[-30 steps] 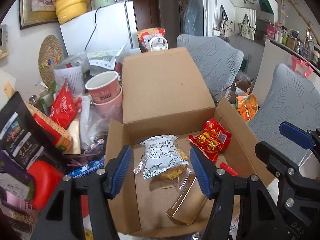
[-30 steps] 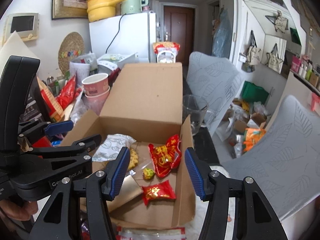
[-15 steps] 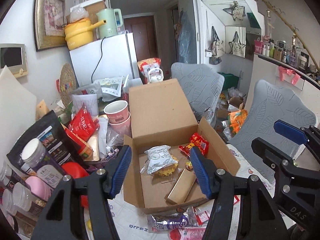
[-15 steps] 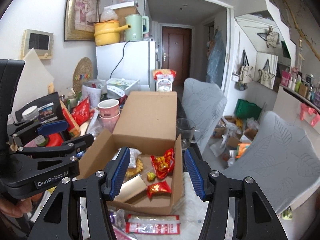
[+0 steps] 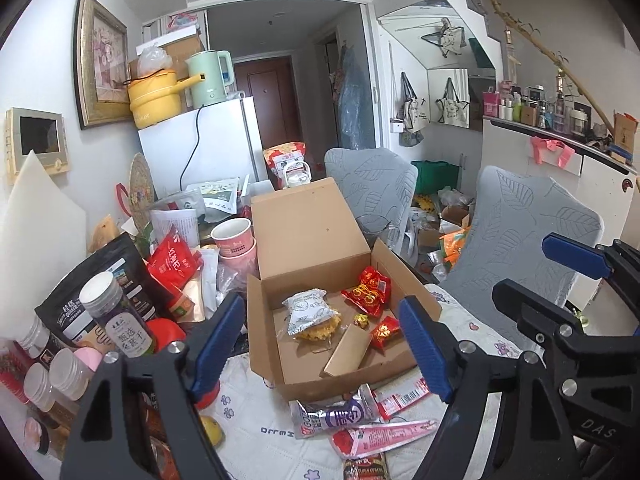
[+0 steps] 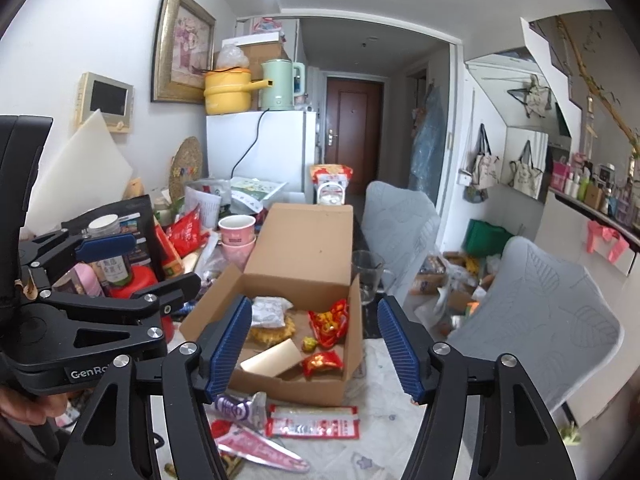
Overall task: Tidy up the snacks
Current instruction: 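Withdraw both open tools from the cardboard box over the table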
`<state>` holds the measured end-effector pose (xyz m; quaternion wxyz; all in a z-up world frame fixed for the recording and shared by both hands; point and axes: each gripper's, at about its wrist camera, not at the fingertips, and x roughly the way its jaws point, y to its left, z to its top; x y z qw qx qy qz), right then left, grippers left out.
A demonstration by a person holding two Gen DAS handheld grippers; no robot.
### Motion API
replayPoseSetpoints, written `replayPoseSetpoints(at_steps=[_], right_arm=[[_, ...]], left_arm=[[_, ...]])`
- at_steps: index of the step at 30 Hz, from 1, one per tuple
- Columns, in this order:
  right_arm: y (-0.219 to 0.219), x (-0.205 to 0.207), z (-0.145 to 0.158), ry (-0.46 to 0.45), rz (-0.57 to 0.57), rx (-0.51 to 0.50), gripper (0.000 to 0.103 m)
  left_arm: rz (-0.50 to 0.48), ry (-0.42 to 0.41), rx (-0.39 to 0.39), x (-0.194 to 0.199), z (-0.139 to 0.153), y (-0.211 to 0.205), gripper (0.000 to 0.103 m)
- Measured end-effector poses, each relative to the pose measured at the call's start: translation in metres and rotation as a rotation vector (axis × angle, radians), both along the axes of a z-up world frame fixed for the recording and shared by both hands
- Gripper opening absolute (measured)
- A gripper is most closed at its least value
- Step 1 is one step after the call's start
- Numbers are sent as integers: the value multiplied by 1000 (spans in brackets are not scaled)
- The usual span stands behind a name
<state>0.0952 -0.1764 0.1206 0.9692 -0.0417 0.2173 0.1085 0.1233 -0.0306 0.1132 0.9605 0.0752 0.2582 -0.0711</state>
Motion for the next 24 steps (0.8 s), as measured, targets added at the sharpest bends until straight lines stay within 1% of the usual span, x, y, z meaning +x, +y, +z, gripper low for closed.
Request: replayPoseSetpoints(at_steps=[2,6,8,14,20,24], right_arm=[[-1,-8,-2,0,0,13,73],[-3,-23,-8,9,2,31,74],[-4,-29,-12,16,-3,38,76],[-5,-45,-29,37,-18,49,76],[-5,-55,-52,81,-17,57,76],[-4,-62,-68,110,-19,38,76]], left_arm=[[-12,4,-5,-8,-2,2,80],[-18,18,-20,-22,-10,6,80],[-20,39,-32,-28,-16,8,80],[-23,82,-50,-42,-36,11,80],[-32,121,-53,-55,-56,10,80],[-27,162,-55,-62,-73,11,80]])
